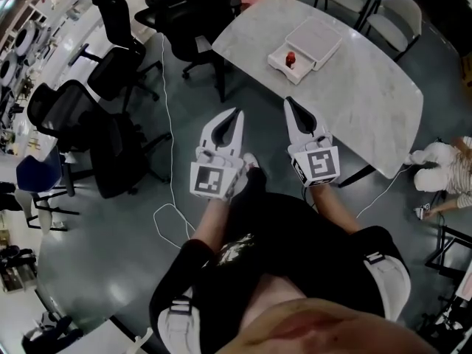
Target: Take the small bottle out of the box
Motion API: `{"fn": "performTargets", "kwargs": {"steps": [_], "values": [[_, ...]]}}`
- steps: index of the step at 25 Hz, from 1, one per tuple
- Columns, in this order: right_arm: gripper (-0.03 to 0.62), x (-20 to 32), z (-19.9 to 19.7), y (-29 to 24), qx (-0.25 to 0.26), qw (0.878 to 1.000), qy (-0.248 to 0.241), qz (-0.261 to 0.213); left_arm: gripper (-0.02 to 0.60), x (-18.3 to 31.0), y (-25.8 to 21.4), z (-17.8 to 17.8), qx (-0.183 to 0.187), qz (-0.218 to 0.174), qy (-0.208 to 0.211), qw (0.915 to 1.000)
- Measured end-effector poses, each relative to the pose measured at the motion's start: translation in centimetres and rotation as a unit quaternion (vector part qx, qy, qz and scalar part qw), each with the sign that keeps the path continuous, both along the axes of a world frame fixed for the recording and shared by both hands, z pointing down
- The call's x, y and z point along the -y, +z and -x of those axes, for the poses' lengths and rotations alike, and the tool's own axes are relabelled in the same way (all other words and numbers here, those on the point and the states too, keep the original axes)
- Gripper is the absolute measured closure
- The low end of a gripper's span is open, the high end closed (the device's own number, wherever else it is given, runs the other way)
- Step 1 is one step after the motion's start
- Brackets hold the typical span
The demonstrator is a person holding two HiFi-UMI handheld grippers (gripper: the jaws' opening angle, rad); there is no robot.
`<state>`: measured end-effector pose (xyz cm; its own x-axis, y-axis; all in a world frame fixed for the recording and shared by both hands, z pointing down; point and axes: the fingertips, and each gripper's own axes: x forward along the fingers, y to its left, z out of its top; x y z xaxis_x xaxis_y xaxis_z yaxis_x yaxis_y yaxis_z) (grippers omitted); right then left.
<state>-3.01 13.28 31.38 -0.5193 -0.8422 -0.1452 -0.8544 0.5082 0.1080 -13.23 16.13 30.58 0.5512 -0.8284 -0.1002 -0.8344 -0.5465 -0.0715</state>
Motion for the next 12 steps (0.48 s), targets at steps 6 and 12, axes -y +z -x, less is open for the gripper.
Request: {"fn": "performTargets", "kwargs": {"steps": [6,12], "values": [[0.599,4.0,1.7,0.4,-0.006,1.0,-0.002,0.006,0.574,4.2,0.4,1.6,-0.003,0.007,0.002,1.0],[0.599,9.1,3.1,1.0,-0.001,1.0,0.0,0.006,0.574,9.4,0.8,2.7,0.01,0.003,0.008,0.9999]]}}
